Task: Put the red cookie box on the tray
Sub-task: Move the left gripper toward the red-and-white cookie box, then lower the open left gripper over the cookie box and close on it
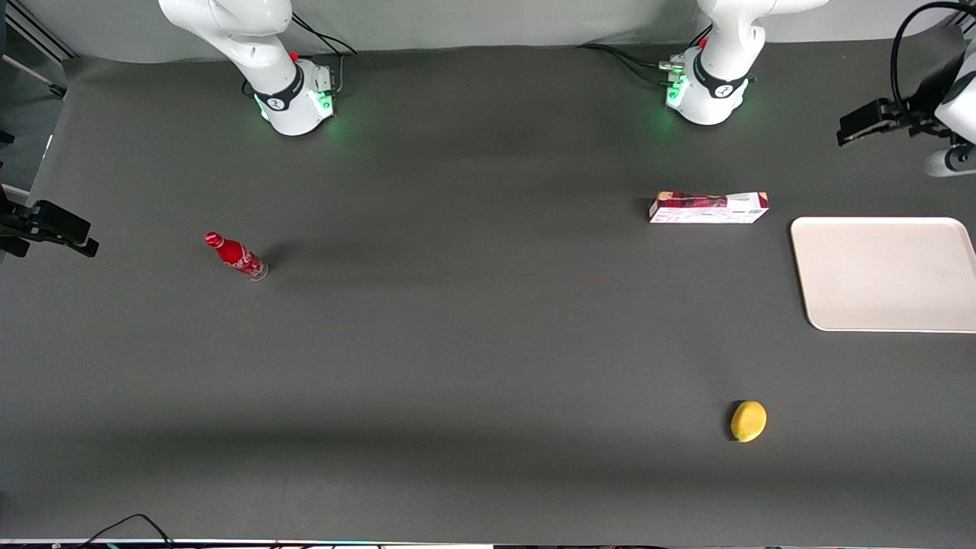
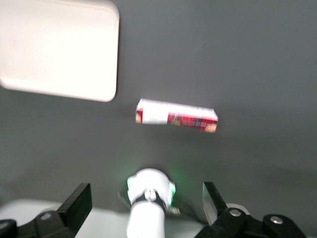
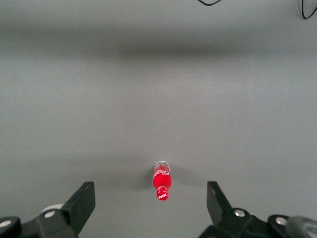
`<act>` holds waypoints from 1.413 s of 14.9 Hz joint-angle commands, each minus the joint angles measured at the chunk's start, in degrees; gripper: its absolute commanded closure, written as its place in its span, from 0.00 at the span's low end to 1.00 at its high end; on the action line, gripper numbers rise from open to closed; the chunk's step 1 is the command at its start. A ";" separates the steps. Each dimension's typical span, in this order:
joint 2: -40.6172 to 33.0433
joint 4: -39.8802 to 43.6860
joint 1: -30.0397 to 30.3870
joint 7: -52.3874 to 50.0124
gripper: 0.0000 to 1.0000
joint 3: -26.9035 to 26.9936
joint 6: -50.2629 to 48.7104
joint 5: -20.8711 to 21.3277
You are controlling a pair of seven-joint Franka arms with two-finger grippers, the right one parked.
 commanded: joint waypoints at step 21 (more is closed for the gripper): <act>-5.57 -63.21 -1.44 -59.01 0.00 -11.13 65.09 -2.71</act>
